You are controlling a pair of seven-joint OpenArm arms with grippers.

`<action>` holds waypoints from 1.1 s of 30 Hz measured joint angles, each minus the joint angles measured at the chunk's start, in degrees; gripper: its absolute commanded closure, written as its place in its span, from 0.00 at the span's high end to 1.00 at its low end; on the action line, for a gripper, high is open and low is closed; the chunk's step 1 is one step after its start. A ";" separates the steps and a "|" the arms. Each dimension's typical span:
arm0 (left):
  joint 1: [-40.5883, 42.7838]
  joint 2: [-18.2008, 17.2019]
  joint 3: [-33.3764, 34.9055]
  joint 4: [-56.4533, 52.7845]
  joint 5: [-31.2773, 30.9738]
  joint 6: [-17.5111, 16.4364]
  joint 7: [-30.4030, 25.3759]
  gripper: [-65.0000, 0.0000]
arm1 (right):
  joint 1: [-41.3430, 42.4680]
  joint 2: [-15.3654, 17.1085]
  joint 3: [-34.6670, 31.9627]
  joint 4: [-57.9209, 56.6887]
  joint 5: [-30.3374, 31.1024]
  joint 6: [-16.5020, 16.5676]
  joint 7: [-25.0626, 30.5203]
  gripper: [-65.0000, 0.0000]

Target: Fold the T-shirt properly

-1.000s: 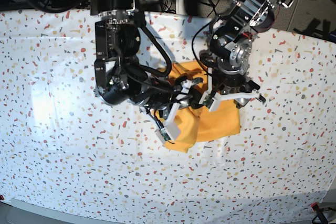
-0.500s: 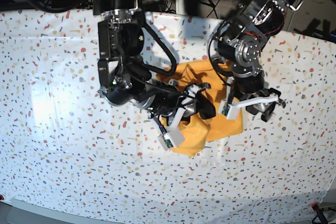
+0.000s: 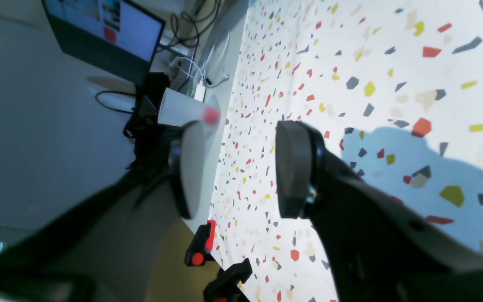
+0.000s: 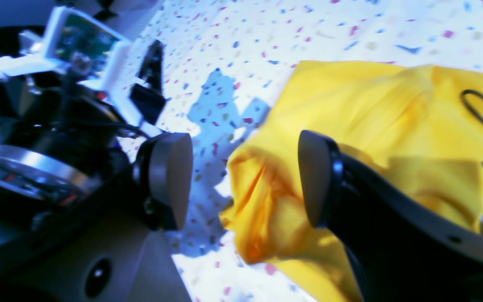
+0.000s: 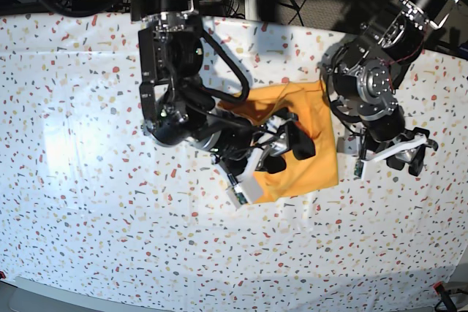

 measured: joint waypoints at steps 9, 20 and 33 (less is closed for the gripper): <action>0.00 0.00 0.00 0.00 -0.02 -0.02 -0.02 0.40 | 1.97 -0.24 -7.02 -0.02 3.63 0.02 5.14 0.60; 0.04 0.00 0.00 6.95 -24.55 -8.15 -12.35 0.40 | 9.22 0.66 10.84 0.00 -12.68 0.39 -7.41 0.44; 0.31 -0.04 0.07 24.09 -56.08 -31.85 -21.05 0.40 | 7.45 14.56 16.44 -3.87 -10.73 0.42 -6.93 0.39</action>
